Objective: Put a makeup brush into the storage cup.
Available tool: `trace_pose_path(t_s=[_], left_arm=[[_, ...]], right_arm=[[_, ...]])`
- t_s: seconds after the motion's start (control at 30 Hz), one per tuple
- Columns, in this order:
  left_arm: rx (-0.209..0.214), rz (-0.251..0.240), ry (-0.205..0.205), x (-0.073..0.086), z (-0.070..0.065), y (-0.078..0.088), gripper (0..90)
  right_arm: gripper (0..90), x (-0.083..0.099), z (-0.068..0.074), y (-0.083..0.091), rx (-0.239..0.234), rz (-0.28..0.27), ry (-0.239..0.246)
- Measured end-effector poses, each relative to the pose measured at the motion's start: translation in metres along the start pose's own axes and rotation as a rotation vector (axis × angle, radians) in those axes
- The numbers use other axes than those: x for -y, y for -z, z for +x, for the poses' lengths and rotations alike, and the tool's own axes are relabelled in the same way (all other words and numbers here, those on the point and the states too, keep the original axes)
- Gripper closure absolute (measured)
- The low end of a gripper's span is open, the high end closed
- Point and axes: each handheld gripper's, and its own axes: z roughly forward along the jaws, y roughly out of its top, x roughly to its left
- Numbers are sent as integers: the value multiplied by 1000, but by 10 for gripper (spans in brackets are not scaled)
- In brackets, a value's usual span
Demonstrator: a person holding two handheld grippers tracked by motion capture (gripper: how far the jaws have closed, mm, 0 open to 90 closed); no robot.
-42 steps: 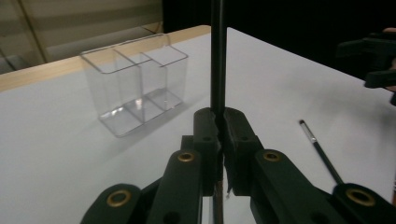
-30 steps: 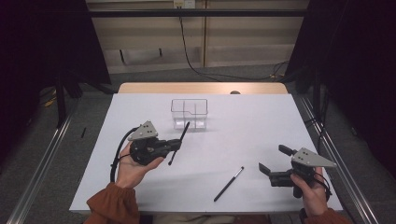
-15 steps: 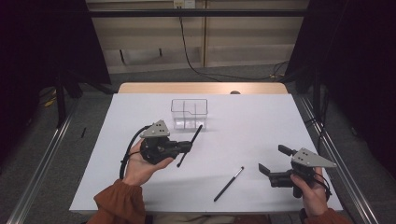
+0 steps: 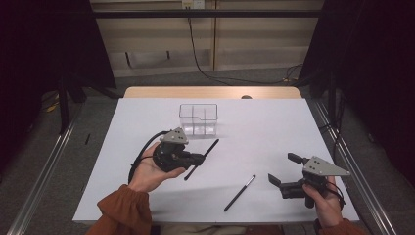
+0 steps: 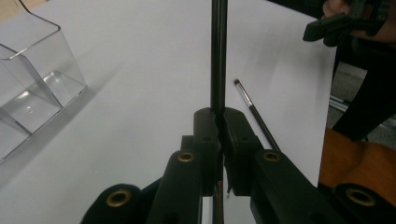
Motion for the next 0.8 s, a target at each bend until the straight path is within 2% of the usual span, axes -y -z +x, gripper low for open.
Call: trace_pose_path(t_s=[0.03, 0.2, 0.23, 0.33, 0.43, 0.47, 0.53, 0.57, 0.6, 0.63, 0.67, 0.7, 0.8], left_arm=[[6, 10, 8, 0, 1, -1, 848], [12, 104, -6, -2, 1, -7, 848], [12, 119, 5, -3, 0, -9, 847], [32, 196, -12, -6, -2, -12, 847], [36, 222, -11, -8, -2, -15, 847], [33, 246, -22, -8, -2, -17, 847], [40, 259, -20, -8, -4, -19, 847], [43, 291, -30, -8, -5, -23, 847], [43, 291, -30, -8, -5, -23, 847], [51, 319, -41, -8, -5, -24, 847], [49, 332, -31, -8, -6, -26, 847], [51, 343, -41, -8, -5, -26, 847], [54, 366, -29, -7, -5, -27, 847]], right_arm=[[0, 0, 0, 0, 1, -1, -3], [0, -1, -1, -3, -9, -3, 3], [0, -1, -1, -5, -15, 5, 9], [0, -1, -1, -6, -31, 16, 10], [0, -2, 0, -8, -40, 27, 5], [7, -3, 1, -10, -52, 37, 10], [6, -4, 2, -12, -68, 43, 22], [4, -5, 3, -13, -76, 47, 26], [4, -6, 4, -15, -83, 49, 30], [4, -6, 4, -15, -83, 49, 30], [4, -7, 5, -16, -92, 51, 34], [4, -8, 6, -18, -102, 57, 42], [4, -9, 8, -20, -119, 71, 52]])
